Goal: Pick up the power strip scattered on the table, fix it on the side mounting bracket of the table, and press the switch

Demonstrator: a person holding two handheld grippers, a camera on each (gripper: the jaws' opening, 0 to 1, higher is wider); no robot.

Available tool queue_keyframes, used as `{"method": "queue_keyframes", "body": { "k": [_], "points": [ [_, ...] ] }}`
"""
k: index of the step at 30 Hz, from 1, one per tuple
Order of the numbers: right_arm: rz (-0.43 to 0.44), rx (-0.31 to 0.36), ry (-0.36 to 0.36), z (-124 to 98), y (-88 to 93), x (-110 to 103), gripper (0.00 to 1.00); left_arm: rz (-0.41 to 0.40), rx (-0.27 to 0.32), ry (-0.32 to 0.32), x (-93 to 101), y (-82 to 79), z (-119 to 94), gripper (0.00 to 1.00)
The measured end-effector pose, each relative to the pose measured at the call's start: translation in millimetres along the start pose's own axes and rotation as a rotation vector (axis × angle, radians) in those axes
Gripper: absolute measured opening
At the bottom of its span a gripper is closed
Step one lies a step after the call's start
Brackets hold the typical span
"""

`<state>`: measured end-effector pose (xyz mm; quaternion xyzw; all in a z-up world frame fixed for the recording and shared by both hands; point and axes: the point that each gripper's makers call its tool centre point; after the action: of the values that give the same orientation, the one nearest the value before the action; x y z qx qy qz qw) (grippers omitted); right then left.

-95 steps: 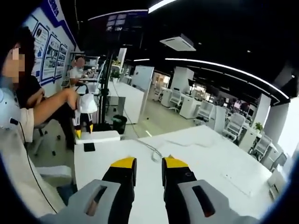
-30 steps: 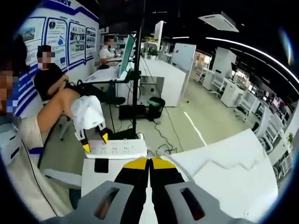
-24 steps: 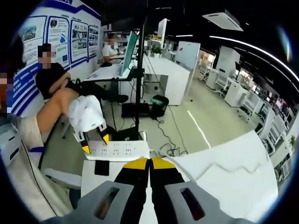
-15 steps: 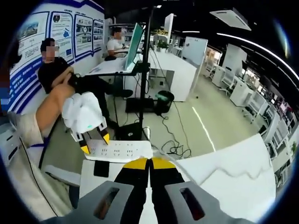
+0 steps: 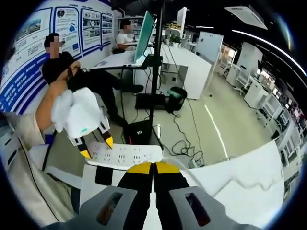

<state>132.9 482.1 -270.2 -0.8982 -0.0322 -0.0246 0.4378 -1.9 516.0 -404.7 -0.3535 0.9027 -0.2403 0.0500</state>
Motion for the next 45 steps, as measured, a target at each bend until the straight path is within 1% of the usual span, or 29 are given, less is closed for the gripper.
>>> {"method": "queue_keyframes", "body": {
  "k": [6,13,21,29,39,42,45],
  "points": [
    [-0.002,-0.023,-0.03,16.8,3.7,-4.8,0.0,0.002,0.015,0.0,0.1,-0.7,0.2,0.47],
    [-0.003,-0.03,-0.058,34.1,-0.8,-7.9,0.0,0.001,0.024,-0.001,0.2,-1.1,0.4,0.47],
    [-0.023,-0.072,-0.089,50.6,5.6,-11.9,0.0,0.012,0.033,0.003,1.1,-1.8,0.8,0.47],
    [-0.021,-0.128,-0.115,69.6,18.9,-11.7,0.0,0.009,0.03,0.002,1.3,-1.5,1.5,0.47],
    [-0.023,-0.176,-0.13,83.5,32.2,-14.0,0.0,0.01,0.027,0.003,1.4,-1.3,1.8,0.47],
    [-0.04,-0.208,-0.134,91.7,41.6,-15.6,0.0,0.01,0.024,0.004,1.3,-1.4,1.8,0.47],
    [-0.045,-0.223,-0.136,97.2,47.1,-16.7,0.0,0.01,0.024,0.004,1.3,-1.5,1.7,0.47]
  ]
}}
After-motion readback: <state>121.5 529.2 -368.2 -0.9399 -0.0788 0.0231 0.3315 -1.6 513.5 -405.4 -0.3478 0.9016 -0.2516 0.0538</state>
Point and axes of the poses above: the point that each gripper's makers call its tool centre point, and the gripper's own axes: z roughly forward along the fingers, x roughly to its right, y roughly out of its underside, and after that the axes turned 10 degrees about x, right-handed
